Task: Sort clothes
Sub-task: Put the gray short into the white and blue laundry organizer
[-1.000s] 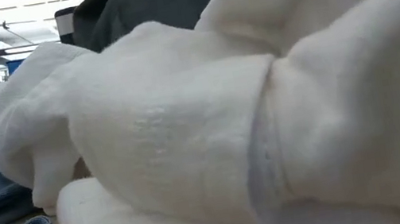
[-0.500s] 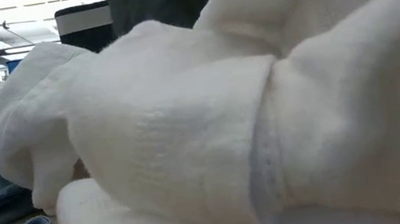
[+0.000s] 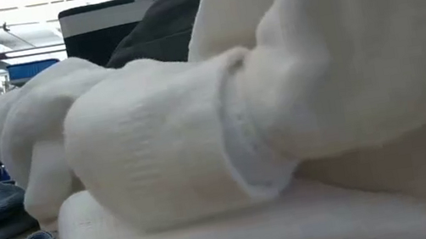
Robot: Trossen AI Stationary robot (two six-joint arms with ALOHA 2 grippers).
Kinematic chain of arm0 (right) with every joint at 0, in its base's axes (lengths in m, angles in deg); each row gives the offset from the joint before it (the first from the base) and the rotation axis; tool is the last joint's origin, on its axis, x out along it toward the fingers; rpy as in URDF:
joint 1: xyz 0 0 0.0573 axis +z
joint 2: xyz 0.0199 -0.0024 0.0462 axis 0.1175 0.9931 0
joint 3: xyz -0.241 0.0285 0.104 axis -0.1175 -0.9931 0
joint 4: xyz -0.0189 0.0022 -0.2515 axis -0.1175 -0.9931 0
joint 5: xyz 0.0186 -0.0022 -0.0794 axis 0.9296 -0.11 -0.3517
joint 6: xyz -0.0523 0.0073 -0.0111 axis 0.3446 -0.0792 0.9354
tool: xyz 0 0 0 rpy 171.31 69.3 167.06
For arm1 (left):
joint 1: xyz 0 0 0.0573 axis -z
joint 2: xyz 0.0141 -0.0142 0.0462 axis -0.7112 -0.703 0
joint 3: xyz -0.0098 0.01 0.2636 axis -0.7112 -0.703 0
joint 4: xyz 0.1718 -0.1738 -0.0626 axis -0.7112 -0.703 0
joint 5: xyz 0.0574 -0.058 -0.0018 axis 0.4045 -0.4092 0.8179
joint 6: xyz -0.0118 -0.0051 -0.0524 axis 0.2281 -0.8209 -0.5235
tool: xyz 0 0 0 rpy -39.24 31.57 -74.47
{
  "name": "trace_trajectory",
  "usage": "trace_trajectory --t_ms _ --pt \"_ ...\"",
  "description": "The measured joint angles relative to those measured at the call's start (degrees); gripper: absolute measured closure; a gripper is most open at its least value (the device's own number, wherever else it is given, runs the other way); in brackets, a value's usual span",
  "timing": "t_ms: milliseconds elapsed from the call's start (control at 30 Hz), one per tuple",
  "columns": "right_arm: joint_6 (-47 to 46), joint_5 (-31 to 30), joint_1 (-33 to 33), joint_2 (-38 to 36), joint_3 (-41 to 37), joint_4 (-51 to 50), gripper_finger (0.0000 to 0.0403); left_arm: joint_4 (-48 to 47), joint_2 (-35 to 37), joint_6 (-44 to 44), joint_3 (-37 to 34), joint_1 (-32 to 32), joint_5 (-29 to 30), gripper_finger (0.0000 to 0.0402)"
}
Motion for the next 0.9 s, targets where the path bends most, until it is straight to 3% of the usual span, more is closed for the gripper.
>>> trace_trajectory --t_ms 100,167,467,667,900 --pt "-8.3 -0.6 2.0 1.8 -0.5 -15.2 0.0400 0.6 0.0 1.1 -0.1 0.3 0.0 0.0226" --pt "-13.6 -1.7 4.4 2.3 -2.1 -20.0 0.0391 1.0 0.0 1.1 -0.1 0.3 0.1 0.0226" --pt "-25.3 -5.7 9.6 2.6 -8.5 -21.2 0.0310 2.4 0.0 1.3 -0.1 0.4 0.0 0.0226" --pt "-18.7 -6.4 8.6 2.6 -8.7 -12.2 0.0278 3.8 0.0 5.6 -0.1 -0.4 -0.1 0.0226" --pt "-3.9 -6.2 8.7 2.5 -8.7 -9.0 0.0284 5.9 0.0 16.7 -0.1 -2.8 3.2 0.0226"
